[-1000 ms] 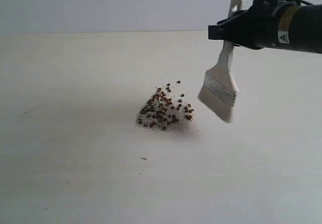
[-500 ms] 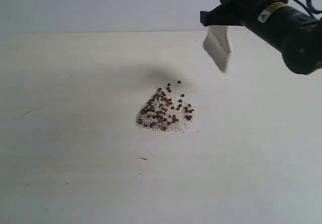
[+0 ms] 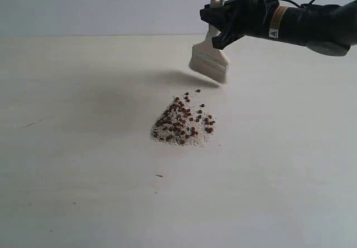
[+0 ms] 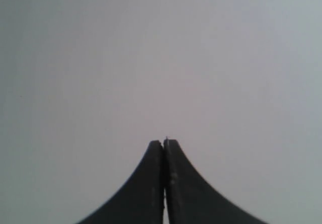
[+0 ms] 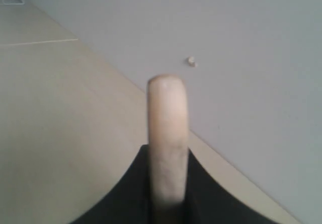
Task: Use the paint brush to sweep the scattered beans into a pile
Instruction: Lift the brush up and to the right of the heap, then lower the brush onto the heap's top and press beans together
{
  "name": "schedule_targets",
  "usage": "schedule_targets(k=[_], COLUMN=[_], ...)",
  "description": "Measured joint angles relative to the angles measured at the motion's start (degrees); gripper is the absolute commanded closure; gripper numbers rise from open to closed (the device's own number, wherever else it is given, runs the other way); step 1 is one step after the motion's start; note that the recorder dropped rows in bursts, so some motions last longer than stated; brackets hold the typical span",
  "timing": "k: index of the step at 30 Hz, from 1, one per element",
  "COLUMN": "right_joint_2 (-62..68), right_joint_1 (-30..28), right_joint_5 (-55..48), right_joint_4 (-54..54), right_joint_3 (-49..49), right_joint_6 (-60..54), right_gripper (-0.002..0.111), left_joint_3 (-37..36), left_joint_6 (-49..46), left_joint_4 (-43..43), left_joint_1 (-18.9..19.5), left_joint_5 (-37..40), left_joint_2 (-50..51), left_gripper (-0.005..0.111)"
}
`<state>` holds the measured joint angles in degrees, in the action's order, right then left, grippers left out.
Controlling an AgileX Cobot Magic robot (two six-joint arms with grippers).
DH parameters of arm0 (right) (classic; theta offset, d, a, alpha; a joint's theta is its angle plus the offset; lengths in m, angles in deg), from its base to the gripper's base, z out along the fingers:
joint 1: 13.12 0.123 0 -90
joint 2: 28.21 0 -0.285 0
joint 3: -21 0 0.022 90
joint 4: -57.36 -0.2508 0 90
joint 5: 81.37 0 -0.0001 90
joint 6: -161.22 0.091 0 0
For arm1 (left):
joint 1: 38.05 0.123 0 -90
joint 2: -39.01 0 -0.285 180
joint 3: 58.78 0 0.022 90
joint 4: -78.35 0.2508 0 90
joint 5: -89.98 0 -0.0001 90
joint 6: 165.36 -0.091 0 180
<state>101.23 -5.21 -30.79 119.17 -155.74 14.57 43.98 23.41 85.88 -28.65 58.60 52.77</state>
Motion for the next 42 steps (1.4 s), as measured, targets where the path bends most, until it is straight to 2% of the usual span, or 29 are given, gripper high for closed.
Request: schedule_targets(k=[7,29,42], right_joint_2=[3.7,4.2,1.9], right_joint_1=[0.0,0.0,0.0], right_joint_5=[1.9,13.2,15.7], right_joint_4=[7.2,21.3,28.1], right_joint_3=[-4.5,-4.9,-4.9], right_joint_6=[5.9,23.5,31.8], right_gripper=[0.108,0.108,0.108], left_joint_3=[0.0,0.0,0.0], left_joint_6=[0.0,0.0,0.0], left_joint_4=[0.0,0.0,0.0], left_joint_1=[0.0,0.0,0.0], left_joint_5=[0.0,0.0,0.0], left_joint_2=[0.0,0.0,0.0], left_gripper=[0.107,0.107,0.107])
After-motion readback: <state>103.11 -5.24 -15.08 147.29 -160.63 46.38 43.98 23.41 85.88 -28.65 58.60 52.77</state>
